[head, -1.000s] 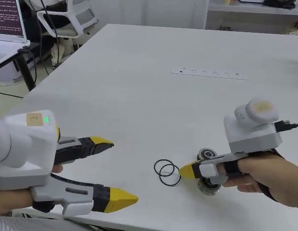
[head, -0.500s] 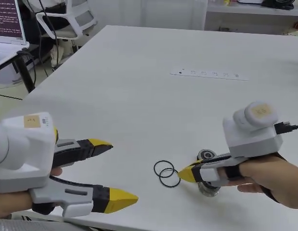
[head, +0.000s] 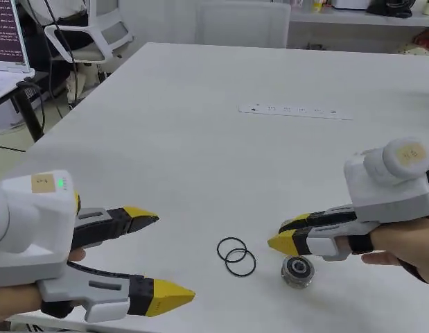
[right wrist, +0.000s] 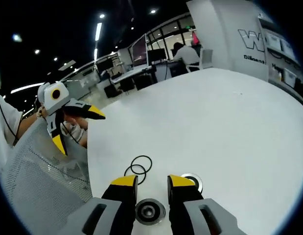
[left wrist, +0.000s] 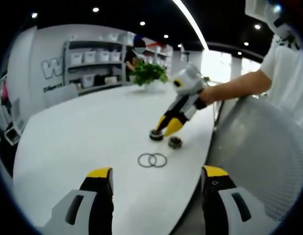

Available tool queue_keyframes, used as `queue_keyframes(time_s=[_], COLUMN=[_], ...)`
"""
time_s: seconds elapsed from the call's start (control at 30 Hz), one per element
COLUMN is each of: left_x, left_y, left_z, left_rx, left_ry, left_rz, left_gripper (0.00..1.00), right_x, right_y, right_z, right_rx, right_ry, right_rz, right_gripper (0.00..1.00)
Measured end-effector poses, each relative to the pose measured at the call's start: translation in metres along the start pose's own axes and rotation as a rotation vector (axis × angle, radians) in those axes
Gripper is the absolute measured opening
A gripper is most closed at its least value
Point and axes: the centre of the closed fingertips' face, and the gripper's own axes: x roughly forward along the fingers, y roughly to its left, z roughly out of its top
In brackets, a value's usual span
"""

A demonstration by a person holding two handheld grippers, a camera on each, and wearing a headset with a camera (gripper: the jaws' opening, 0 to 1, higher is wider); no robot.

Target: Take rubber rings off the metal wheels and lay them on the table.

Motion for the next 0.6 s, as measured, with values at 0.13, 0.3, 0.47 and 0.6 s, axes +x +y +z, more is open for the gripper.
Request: queue_keyframes(time_s=[0.13, 0.3, 0.47, 0.6], left_x=[0.001, 0.002, 0.006, 0.012], left_y=[0.003, 0.011, 0.017, 0.018], left_z=[0.008, 0.024, 0.046, 0.068], left_rx=[0.014, 0.037, 0.094, 0.140], left_ry=[-0.005, -0.017, -0.018, -0.047], left_rz=[-0.003, -0.004, -0.008, -0.021], left_gripper=[0.75, 0.75, 0.76, 0.76], right_x=[-0.010, -0.022, -0.032, -0.036], right_y=[-0.006, -0.026, -0.045, -0.055], right_z=[0.010, 0.014, 0.004, -0.006], right_rx=[0.002, 0.049, 0.097, 0.117], right_ry=[-0.055, -0.116, -0.130, -0.121], right_rz=[-0.007, -0.057, -0.119, -0.157], right_gripper=[0.23, 0.22, 0.21, 0.21])
